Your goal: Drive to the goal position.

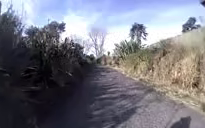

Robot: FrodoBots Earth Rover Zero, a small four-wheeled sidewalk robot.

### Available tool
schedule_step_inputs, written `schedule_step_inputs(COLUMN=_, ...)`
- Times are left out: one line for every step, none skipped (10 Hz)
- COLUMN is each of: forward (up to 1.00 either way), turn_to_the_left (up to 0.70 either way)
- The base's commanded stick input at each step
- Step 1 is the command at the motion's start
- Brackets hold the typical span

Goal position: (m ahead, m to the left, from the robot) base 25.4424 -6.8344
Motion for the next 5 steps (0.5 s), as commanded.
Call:
schedule_step_inputs(forward=0.45, turn_to_the_left=0.0)
schedule_step_inputs(forward=0.45, turn_to_the_left=0.0)
schedule_step_inputs(forward=0.45, turn_to_the_left=0.0)
schedule_step_inputs(forward=0.45, turn_to_the_left=-0.27)
schedule_step_inputs(forward=0.45, turn_to_the_left=-0.27)
